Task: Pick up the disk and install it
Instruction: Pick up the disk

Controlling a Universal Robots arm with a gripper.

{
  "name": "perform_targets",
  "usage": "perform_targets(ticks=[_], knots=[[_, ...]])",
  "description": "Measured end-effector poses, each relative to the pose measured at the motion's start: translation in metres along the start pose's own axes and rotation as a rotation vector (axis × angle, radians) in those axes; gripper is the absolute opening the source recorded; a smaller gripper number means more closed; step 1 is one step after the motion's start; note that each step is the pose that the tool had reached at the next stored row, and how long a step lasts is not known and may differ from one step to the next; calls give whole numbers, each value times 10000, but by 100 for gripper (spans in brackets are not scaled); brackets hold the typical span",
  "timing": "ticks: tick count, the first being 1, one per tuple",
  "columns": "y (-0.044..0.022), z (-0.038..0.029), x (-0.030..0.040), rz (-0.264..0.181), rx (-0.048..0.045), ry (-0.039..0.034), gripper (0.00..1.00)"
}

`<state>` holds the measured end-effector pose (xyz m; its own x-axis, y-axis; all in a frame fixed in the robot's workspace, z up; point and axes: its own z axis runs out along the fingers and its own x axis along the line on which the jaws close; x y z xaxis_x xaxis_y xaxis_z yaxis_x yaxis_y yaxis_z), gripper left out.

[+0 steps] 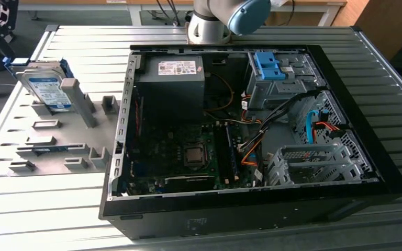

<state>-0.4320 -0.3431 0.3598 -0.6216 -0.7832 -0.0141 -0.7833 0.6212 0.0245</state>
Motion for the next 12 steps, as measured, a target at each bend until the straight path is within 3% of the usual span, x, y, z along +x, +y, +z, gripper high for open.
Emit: perform_targets(ticks=[6, 8, 11, 12], knots=[[0, 12, 0, -1081, -16, 26, 11], [4, 13, -6, -1178, -15, 30, 11], [28, 15, -36, -1179, -9, 40, 24], [40, 17, -51, -1179, -7, 41, 24]])
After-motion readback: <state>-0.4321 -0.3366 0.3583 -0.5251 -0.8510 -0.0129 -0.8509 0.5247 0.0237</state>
